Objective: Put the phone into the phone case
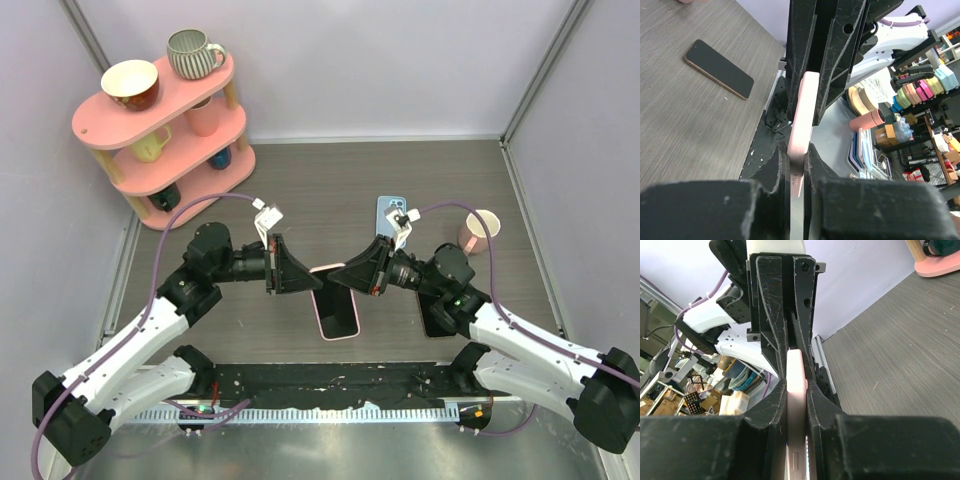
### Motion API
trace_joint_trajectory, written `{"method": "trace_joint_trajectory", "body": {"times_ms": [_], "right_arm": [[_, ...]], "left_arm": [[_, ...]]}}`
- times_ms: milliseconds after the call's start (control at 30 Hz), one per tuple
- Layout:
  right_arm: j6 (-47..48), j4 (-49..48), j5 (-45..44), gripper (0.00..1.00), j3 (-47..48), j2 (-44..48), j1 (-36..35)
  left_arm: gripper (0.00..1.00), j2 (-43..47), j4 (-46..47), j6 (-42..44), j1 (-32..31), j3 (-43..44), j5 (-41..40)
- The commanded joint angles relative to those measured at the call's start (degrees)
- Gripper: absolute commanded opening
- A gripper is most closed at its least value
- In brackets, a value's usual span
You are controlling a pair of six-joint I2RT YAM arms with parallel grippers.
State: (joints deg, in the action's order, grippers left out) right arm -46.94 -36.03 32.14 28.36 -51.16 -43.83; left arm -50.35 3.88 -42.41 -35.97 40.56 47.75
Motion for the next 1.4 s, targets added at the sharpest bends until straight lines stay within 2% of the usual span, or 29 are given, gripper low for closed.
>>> {"method": "trace_joint_trajectory", "body": {"times_ms": [0,100,133,200,233,300,333,433,567,600,700,733,800,833,867,900,933,1033,1133,1233,1300,1367], "right_arm": [[1.0,-2.2,0.4,0.01,1.7,0.8,-0.5],[5.6,4.4,-0.2,0.01,3.2,1.5,-0.4],[6.6,5.0,-0.4,0.01,3.3,1.8,-0.5],[6.2,4.0,-0.3,0.01,3.2,2.3,-0.5],[5.9,3.4,0.0,0.01,3.1,2.5,-0.5],[4.0,0.5,0.4,0.01,2.7,2.6,-0.5],[3.2,-0.7,0.6,0.01,2.4,2.6,-0.5],[-0.1,-5.5,1.9,0.01,1.2,1.9,-0.5],[-1.3,-9.0,1.7,0.01,0.3,0.4,-0.5],[-1.9,-9.8,1.8,0.01,0.3,0.2,-0.5],[-3.5,-12.4,2.1,0.01,0.1,-1.0,-0.5],[-4.0,-12.4,1.9,0.01,0.0,-1.2,-0.5],[-3.6,-9.9,0.7,0.01,0.3,-1.2,-0.5],[-2.7,-8.5,0.2,0.01,0.6,-1.1,-0.5],[-2.4,-7.0,-0.7,0.04,0.6,-1.1,-0.4],[-2.1,-4.3,-1.3,0.07,0.8,-0.7,-0.5],[-2.0,-2.7,-1.7,0.18,1.2,-0.6,-0.5],[-2.3,-0.7,-2.8,0.39,0.4,0.5,-0.5],[-1.5,0.7,-4.4,0.45,-0.2,2.5,-0.3],[-0.6,0.9,-5.3,0.47,-1.2,4.7,-0.3],[-0.7,0.0,-5.4,0.47,-1.9,5.6,-0.1],[-0.5,-0.4,-4.5,0.41,-2.5,5.6,0.0]], "left_arm": [[0.00,-0.4,-7.4,5.2,0.2,3.0,-5.1],[0.00,0.3,-11.6,6.8,0.2,3.9,-8.9],[0.14,0.5,-12.8,7.0,0.2,4.4,-10.6],[0.26,1.1,-12.8,7.1,0.2,4.5,-10.1],[0.35,1.2,-12.5,7.1,0.2,4.6,-8.7],[0.43,1.0,-11.6,6.9,0.2,4.6,-7.2],[0.51,1.1,-11.1,6.6,0.2,4.2,-5.7],[0.60,1.0,-7.3,5.2,0.2,2.3,-2.5],[0.63,0.4,-2.5,2.4,0.2,-0.1,-0.3],[0.62,0.3,-1.3,1.8,0.2,-0.4,-0.1],[0.48,0.1,2.2,-0.4,0.2,-1.2,0.8],[0.32,0.0,2.7,-0.7,0.2,-1.4,0.9],[0.19,0.0,2.8,-1.4,0.2,-1.4,0.2],[0.06,0.0,2.8,-1.4,0.2,-1.4,-0.1],[0.00,0.2,2.8,-1.5,0.2,-1.6,-0.5],[0.00,0.2,2.0,-1.4,0.2,-1.8,-2.2],[0.00,0.2,1.4,-1.3,0.2,-1.9,-3.2],[0.00,-0.5,-0.3,-2.4,0.4,-2.1,-5.6],[0.00,-2.6,-2.1,-2.9,0.7,-1.5,-5.4],[0.00,-3.4,-2.7,-2.8,0.9,-1.9,-5.1],[0.00,-3.1,-2.7,-2.8,0.8,-2.6,-5.4],[0.00,-2.8,-2.4,-2.9,0.8,-2.8,-5.5]]}}
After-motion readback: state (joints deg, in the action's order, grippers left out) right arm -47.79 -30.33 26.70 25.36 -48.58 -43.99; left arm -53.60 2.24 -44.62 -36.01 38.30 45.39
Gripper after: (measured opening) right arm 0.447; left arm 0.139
